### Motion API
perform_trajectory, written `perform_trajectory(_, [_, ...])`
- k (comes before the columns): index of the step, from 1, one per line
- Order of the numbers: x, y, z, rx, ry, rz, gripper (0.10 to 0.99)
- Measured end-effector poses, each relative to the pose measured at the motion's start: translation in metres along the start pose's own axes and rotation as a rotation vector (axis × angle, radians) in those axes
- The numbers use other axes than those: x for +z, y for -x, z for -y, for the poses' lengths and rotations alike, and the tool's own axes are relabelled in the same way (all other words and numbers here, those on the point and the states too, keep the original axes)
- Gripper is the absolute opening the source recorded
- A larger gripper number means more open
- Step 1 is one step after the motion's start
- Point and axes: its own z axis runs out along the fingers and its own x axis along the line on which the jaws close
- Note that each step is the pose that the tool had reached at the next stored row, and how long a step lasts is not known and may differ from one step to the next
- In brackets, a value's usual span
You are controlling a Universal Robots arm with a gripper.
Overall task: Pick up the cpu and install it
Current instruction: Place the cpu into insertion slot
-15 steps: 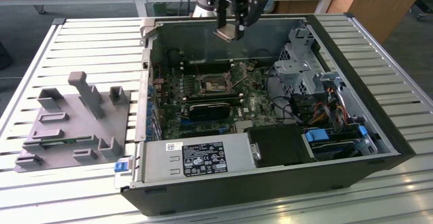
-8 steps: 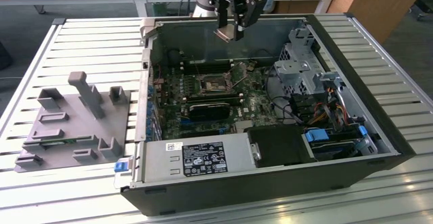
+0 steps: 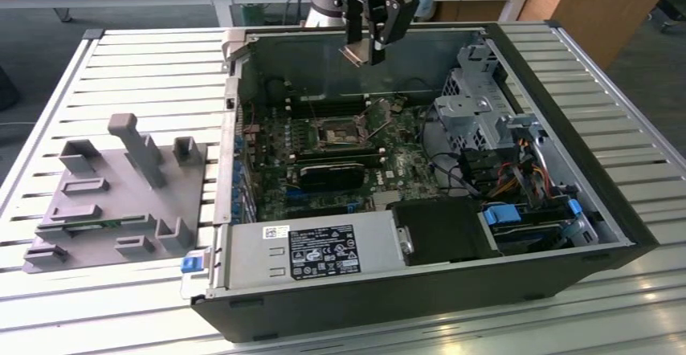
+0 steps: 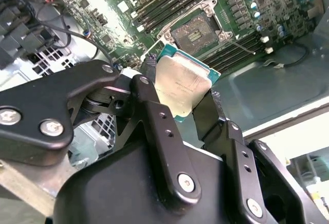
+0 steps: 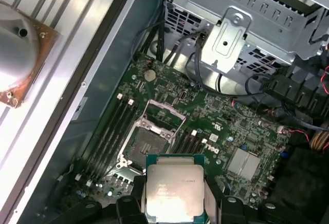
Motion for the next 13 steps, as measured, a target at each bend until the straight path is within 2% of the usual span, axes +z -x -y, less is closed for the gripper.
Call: perform_trajectory(13, [0.0008, -0.0015, -0.0007, 0.141, -0.003, 0.0076, 0.537])
